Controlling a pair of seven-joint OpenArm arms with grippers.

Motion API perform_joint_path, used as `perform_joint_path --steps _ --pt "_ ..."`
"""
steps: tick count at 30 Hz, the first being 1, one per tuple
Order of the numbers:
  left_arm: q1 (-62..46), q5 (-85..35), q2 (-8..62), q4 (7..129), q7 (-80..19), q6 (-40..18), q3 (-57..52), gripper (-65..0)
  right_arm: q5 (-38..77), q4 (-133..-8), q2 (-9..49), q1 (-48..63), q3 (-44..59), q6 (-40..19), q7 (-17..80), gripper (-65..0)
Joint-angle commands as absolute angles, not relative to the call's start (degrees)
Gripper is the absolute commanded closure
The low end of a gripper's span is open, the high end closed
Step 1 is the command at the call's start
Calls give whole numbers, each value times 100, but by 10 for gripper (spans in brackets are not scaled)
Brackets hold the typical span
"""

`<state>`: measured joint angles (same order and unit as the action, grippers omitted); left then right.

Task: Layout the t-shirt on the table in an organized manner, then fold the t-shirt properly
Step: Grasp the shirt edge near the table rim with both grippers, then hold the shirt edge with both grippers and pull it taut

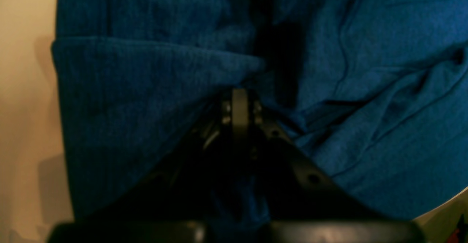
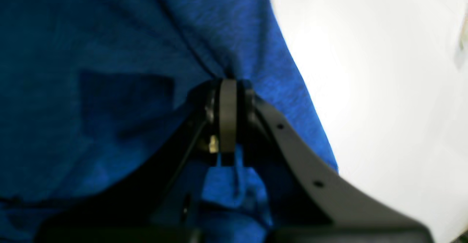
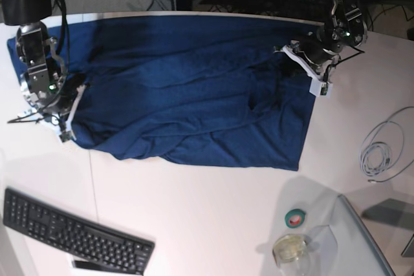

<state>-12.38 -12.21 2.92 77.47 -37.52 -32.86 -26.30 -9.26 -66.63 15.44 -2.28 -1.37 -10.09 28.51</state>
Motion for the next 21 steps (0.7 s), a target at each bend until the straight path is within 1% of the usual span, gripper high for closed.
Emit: perform_joint_path --steps 1,7,10,15,16,21 --pt "-1253 -1042 338 7776 -3899 -3187 -2642 0 -963 -6730 1666 -391 -57 -980 2756 0" --pt "-1226 -1042 338 7749 -3899 -3187 -2642 0 -971 -6730 1684 -532 -66 -980 2774 -9" --pt "-1226 -1042 338 7749 -3899 -3187 -2642 0 -971 -6712 1684 -576 -66 -980 2782 -78" --pt "-1235 -1042 338 7776 -3899 -3187 -2651 0 -971 -6615 1684 -593 -75 -980 2782 -215" --pt "-1235 -1042 338 7776 -3899 -3187 -2651 0 -971 -6615 1684 -576 -75 -980 2782 -224" --pt "-1218 -1042 338 7776 -3899 -3187 -2651 0 -971 -6615 1684 -576 -66 -980 2782 -221"
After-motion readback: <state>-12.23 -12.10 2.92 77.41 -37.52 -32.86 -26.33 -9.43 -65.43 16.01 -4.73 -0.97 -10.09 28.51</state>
